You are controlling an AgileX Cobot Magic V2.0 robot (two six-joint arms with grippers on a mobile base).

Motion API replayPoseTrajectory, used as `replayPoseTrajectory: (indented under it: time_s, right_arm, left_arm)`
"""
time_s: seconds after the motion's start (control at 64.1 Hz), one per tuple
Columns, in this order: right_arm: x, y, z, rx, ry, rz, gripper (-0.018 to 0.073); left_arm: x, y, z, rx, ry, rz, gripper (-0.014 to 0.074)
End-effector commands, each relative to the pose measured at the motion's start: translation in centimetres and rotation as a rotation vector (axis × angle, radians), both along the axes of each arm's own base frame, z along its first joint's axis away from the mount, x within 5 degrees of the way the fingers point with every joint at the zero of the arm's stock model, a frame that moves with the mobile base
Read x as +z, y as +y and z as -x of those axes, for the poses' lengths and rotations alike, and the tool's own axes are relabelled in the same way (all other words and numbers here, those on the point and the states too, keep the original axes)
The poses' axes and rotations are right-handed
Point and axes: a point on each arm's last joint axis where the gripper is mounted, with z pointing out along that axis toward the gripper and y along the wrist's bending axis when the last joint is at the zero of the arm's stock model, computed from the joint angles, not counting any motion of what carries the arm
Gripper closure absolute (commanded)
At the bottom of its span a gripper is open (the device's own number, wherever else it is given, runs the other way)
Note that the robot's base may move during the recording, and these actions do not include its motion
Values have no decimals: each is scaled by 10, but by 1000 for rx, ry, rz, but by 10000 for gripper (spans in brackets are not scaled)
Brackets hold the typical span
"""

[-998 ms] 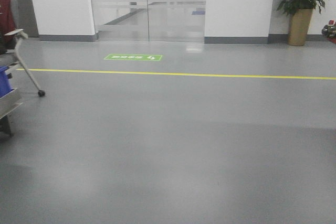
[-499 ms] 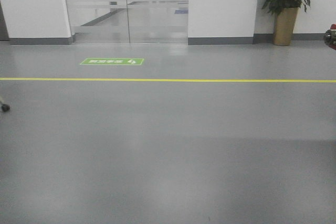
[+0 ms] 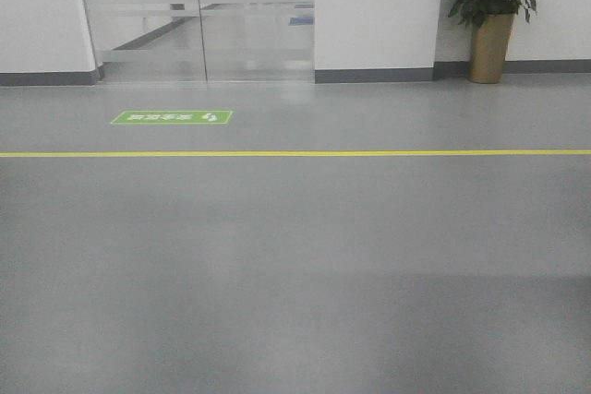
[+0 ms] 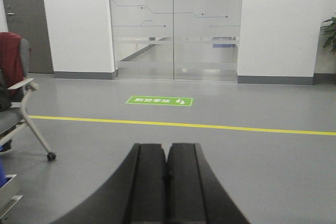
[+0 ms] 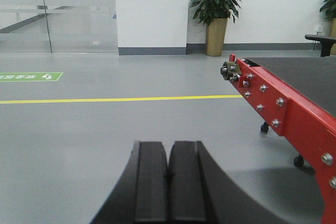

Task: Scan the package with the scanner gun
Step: 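Drive the base across the floor toward the red-framed table, then turn and approach the table edge facing the box and scanner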

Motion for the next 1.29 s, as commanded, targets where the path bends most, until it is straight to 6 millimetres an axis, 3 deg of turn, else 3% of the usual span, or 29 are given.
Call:
replayPoseTrajectory:
  time_s: [0.0, 1.279]
  right_arm:
    - [2, 0, 0, -1, -24, 9, 713]
    - [2, 0, 0, -1, -24, 9, 713]
  left_arm:
    - [2, 0, 1, 0, -24, 6, 707]
    - [2, 0, 1, 0, -24, 6, 707]
